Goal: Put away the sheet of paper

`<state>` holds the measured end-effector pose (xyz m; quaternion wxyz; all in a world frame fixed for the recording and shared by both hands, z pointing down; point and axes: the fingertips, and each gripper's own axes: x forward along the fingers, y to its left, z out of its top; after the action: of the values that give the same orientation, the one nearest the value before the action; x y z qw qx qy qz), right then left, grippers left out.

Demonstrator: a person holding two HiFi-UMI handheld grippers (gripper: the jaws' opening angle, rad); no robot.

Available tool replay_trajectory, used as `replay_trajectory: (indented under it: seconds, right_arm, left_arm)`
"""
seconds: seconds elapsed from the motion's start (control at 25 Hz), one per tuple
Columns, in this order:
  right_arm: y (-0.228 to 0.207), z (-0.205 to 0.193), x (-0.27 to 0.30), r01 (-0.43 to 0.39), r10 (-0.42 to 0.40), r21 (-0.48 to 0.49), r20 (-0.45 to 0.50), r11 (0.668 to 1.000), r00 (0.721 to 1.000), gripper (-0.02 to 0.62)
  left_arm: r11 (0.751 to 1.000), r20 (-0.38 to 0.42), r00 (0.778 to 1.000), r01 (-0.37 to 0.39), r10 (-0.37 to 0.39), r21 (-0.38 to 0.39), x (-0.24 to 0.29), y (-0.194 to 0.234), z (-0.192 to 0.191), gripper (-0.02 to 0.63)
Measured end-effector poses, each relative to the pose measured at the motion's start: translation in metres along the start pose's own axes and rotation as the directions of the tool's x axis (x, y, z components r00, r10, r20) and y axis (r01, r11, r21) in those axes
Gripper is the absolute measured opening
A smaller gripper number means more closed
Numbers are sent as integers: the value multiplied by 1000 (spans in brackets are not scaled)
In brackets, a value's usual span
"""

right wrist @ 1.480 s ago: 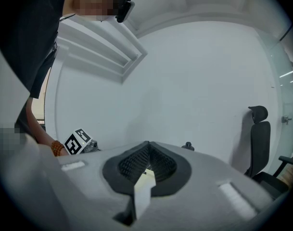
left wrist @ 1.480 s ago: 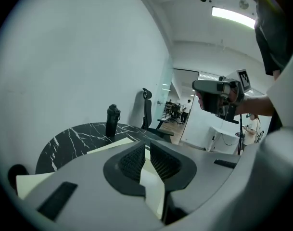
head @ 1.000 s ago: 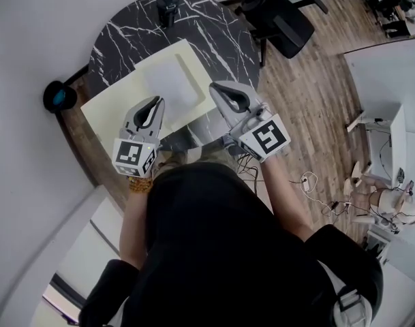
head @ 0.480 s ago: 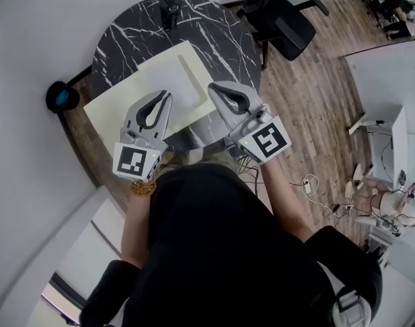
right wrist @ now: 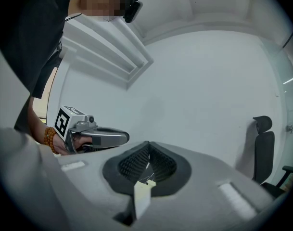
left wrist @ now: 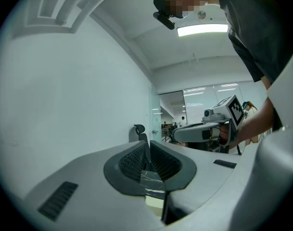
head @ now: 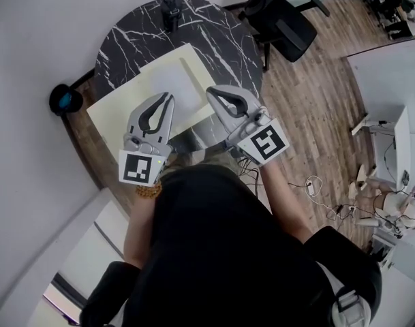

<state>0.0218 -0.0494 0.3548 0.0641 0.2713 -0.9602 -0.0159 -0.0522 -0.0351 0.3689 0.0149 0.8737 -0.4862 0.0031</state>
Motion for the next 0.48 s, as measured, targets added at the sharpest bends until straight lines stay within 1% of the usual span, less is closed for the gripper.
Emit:
replay_trajectory:
  seconds: [0.24, 0.48]
  right_arm:
    - [3, -6, 1, 2, -2, 11, -6, 1000, 1000, -2]
    - [7, -6, 3, -1, 1, 15, -7, 1000, 1000, -2]
  left_arm:
    - [997, 49, 998, -35, 31, 74, -11, -1, 4, 41]
    - [994, 39, 998, -54, 50, 92, -12, 4, 1, 41]
